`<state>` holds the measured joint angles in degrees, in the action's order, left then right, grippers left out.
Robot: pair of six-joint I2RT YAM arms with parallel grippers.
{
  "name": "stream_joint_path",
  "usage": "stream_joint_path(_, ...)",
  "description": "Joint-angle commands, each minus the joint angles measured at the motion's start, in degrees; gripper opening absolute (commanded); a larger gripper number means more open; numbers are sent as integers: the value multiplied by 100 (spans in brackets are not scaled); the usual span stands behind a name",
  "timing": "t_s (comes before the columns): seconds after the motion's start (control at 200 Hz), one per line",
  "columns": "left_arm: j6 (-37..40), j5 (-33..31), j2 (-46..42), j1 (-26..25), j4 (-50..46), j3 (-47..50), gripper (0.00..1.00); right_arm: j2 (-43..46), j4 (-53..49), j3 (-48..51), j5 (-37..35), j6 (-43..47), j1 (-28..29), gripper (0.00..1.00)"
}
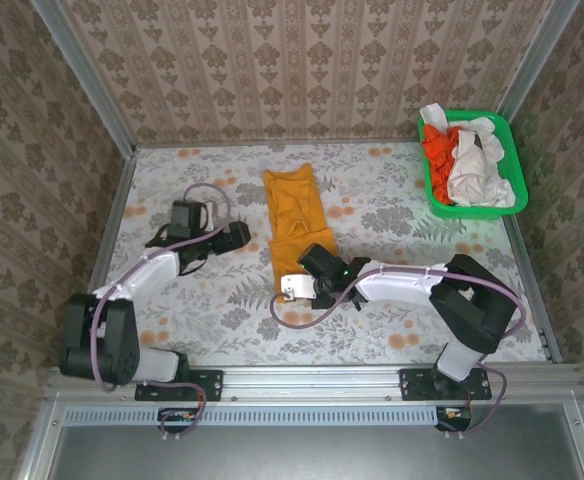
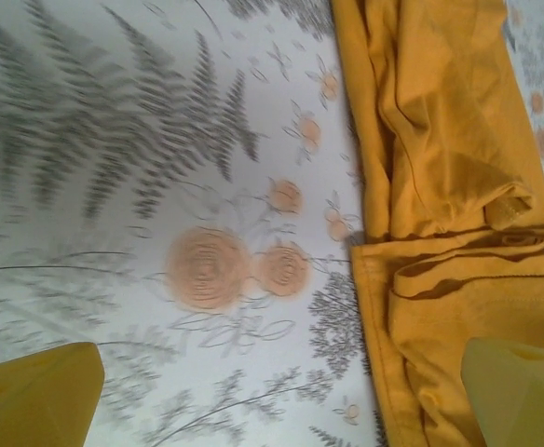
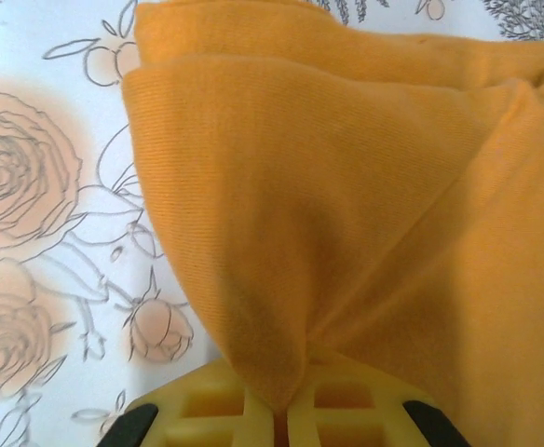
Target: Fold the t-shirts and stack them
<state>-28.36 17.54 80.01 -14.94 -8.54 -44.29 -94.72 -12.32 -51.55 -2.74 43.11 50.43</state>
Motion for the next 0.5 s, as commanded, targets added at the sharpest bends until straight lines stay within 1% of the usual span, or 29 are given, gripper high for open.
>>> stream_joint_path(0.0,-500,64,621,-417,571,-426,100,482,-699,172,212,-350,135,1)
stream_joint_path(0.09,-776,139,1313,-726,755,-802,100,755,-963,266,213,-554,244,1)
stream_joint_path(0.14,-923,185,1638,-845,822,-1012,95,898,-1110,297,213,-640,312,2)
stream_joint_path(0.305,-1330,338,2383,-923,1057,-1497,70,1379,-1614,340,336,-882,405,1)
stream_joint_path(0.36,-1372,379,2559,-921,1065,-1614,60,1461,-1754,364,433,-968,421,2)
stream_joint_path(0.38,-1382,396,2613,-915,1067,-1660,56,1655,-1785,372,454,-996,423,1)
stream_joint_path(0.495,-1446,558,2857,-923,1111,-1824,39,1884,-1809,452,538,-1100,445,1)
